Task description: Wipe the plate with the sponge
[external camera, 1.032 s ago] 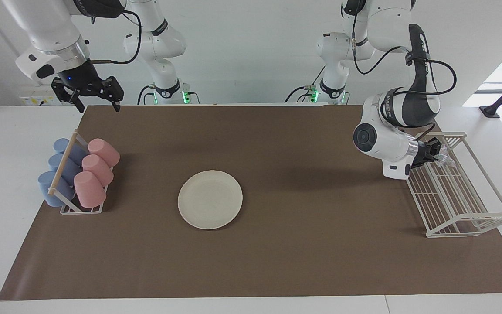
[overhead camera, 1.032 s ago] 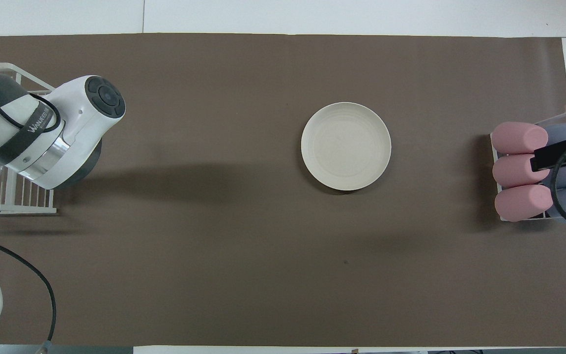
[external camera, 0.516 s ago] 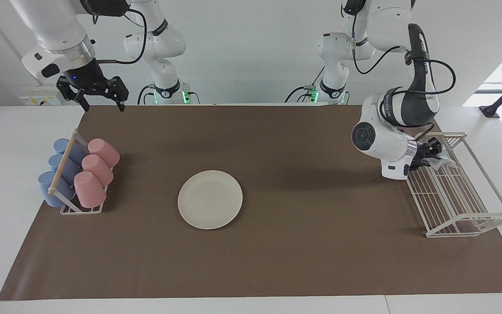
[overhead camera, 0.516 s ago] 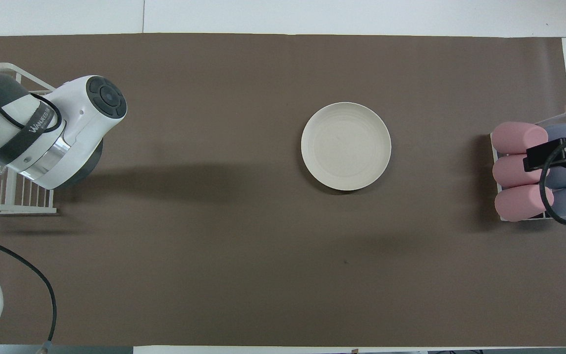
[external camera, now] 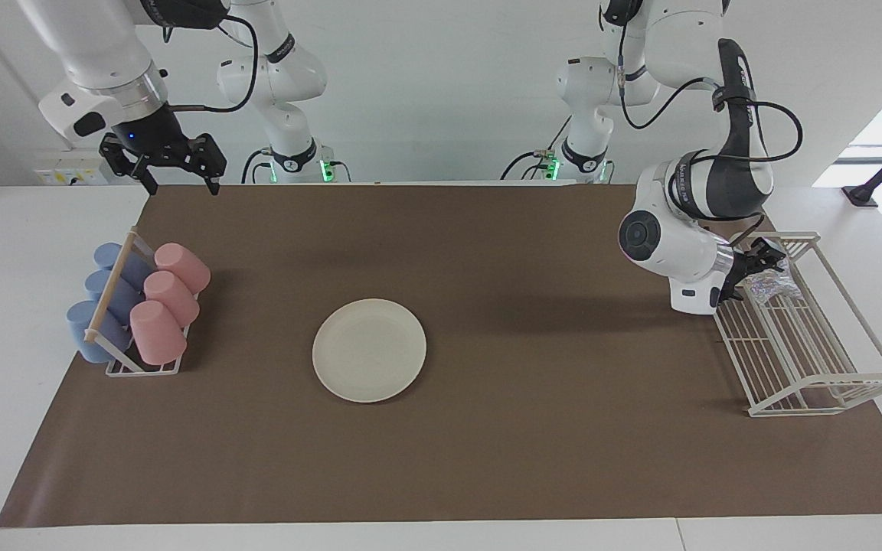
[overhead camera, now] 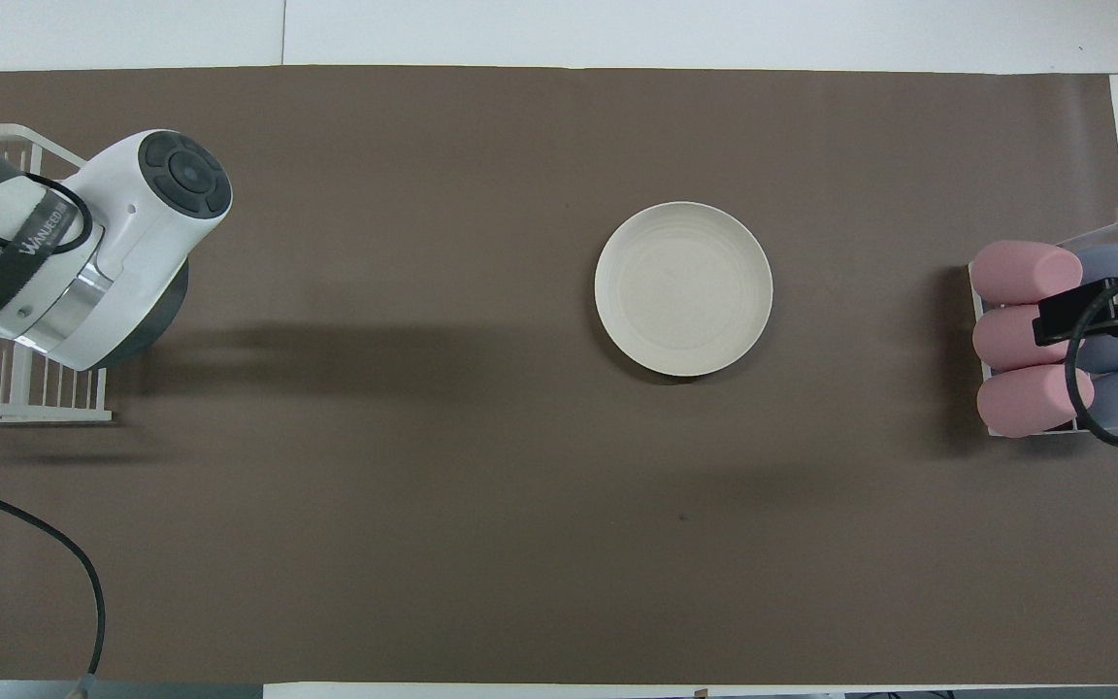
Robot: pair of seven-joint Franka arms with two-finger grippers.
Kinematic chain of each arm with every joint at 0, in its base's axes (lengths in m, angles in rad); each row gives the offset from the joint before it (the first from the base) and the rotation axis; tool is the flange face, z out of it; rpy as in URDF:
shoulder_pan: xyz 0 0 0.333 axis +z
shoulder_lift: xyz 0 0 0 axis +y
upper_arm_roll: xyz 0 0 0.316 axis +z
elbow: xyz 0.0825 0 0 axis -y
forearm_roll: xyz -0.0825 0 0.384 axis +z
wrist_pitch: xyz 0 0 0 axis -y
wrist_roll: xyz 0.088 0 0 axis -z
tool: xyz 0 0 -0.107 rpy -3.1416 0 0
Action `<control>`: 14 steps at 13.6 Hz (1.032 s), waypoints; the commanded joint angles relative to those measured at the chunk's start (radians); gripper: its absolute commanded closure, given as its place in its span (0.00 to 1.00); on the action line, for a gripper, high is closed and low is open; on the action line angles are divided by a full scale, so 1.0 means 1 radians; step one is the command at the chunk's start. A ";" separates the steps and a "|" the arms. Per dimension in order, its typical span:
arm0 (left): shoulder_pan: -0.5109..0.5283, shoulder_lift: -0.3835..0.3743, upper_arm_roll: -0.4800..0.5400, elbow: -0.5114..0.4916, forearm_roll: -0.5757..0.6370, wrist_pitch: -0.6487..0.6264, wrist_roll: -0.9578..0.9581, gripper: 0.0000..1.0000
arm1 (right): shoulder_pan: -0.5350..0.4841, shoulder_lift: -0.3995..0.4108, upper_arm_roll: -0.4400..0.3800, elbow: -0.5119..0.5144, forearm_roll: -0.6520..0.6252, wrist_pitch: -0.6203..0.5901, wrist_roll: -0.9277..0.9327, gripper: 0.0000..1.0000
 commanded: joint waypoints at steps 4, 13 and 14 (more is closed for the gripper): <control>0.042 -0.084 0.024 0.140 -0.329 -0.012 0.213 0.00 | 0.000 0.003 0.005 0.021 -0.015 -0.022 0.018 0.00; 0.135 -0.393 0.021 0.035 -0.874 -0.133 0.450 0.00 | 0.014 -0.011 0.029 0.025 -0.012 -0.064 0.015 0.00; 0.136 -0.402 0.021 0.025 -0.911 -0.130 0.466 0.00 | 0.010 -0.011 0.029 0.025 -0.011 -0.067 0.015 0.00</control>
